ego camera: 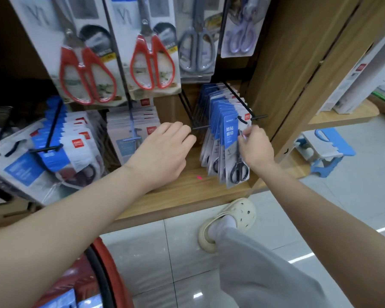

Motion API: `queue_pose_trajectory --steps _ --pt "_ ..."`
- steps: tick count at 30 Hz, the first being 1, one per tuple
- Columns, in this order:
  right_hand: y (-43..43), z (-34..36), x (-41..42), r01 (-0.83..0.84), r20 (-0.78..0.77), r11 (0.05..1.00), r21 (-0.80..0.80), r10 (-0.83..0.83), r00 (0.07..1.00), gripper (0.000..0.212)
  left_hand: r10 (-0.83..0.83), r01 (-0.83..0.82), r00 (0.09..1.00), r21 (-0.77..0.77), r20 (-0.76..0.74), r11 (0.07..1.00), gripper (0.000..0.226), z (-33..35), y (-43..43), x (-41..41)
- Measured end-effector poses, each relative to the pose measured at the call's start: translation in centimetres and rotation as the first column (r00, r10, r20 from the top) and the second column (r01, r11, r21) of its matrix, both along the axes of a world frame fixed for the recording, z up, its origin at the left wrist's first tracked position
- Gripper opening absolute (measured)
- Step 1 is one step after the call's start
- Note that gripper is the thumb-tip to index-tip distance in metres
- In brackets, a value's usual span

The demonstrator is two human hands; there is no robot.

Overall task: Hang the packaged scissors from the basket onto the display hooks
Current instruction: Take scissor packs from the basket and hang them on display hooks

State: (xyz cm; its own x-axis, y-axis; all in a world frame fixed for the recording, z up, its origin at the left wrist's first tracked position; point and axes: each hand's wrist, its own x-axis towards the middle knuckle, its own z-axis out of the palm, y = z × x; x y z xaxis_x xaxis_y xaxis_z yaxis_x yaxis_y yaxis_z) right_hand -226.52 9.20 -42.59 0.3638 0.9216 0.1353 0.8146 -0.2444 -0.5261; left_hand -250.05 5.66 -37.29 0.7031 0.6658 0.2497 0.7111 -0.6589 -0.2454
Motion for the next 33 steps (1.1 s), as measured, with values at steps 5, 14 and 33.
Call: queue_pose_trajectory --steps 5,14,33 --pt "-5.2 0.8 -4.2 -0.271 0.384 0.922 -0.277 0.364 0.849 0.027 -0.049 0.05 0.999 0.045 -0.023 0.998 0.012 0.7 -5.5 -5.2" --pt "-13.2 3.0 -17.9 -0.755 0.48 0.653 0.063 0.644 0.596 0.011 0.287 -0.287 0.958 -0.152 -0.016 0.946 0.013 -2.2 -18.7 -20.9" --pt "-22.4 -18.1 -38.4 -0.703 -0.193 0.259 -0.662 0.848 0.494 0.048 0.623 -0.55 0.74 -0.762 -0.254 0.342 0.05 -19.9 -26.8 -37.6"
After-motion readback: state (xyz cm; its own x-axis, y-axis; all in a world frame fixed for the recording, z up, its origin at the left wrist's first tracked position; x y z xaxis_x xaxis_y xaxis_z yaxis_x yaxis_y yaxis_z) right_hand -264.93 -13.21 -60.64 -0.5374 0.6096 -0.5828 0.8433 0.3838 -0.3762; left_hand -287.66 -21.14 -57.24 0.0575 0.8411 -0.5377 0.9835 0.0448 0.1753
